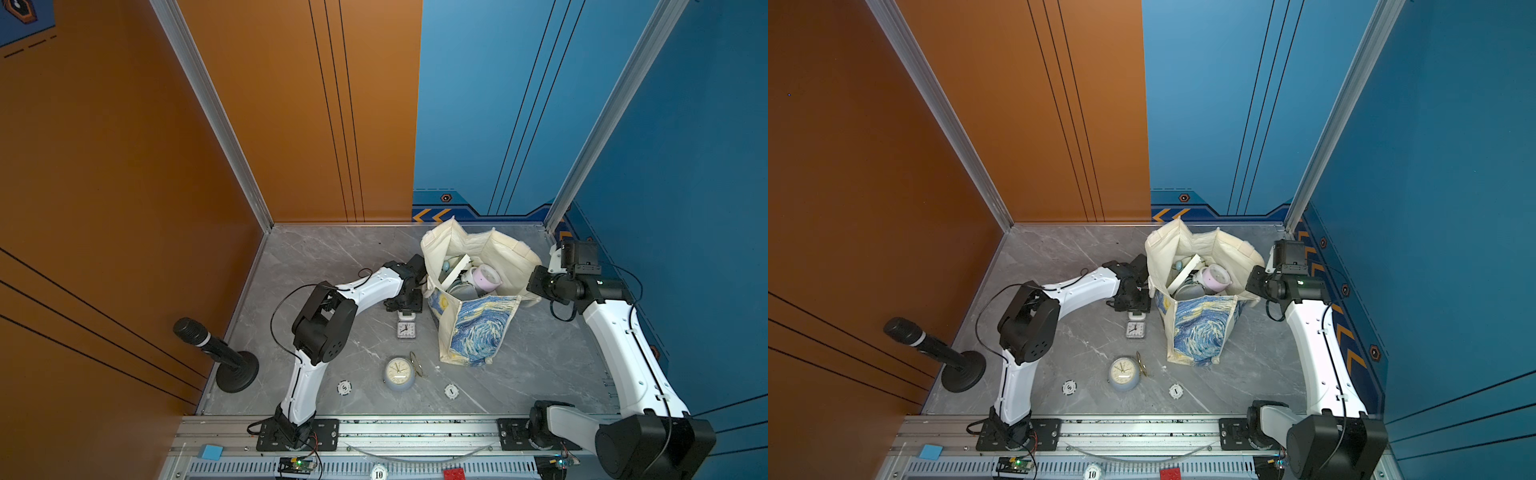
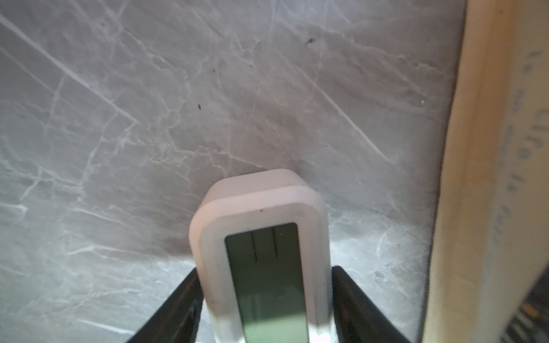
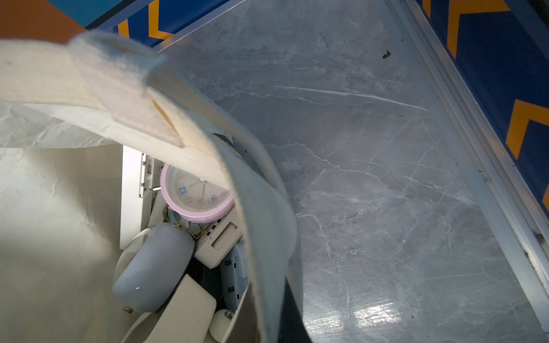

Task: Put the alarm clock into the canvas bag
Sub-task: Pick up the alarm from the center of the board.

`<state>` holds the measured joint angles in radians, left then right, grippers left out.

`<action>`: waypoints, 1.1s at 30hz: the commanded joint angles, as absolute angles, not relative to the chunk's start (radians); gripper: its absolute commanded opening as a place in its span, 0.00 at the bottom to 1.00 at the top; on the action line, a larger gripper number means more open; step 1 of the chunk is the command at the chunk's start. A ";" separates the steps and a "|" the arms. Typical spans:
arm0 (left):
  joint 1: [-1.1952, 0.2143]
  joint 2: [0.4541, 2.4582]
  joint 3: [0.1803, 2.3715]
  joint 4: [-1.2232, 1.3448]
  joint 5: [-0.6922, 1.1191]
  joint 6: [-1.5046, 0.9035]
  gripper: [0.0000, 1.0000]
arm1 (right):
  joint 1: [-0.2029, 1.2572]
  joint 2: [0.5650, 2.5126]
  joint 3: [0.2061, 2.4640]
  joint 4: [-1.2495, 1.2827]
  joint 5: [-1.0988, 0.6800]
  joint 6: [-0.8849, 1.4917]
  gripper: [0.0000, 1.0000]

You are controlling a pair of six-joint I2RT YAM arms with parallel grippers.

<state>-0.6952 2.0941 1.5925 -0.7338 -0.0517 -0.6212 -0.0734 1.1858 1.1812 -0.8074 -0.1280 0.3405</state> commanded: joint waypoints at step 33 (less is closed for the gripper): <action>-0.539 1.693 1.538 -0.713 0.016 -0.475 0.54 | -0.063 1.180 1.209 -0.821 -0.129 0.326 0.10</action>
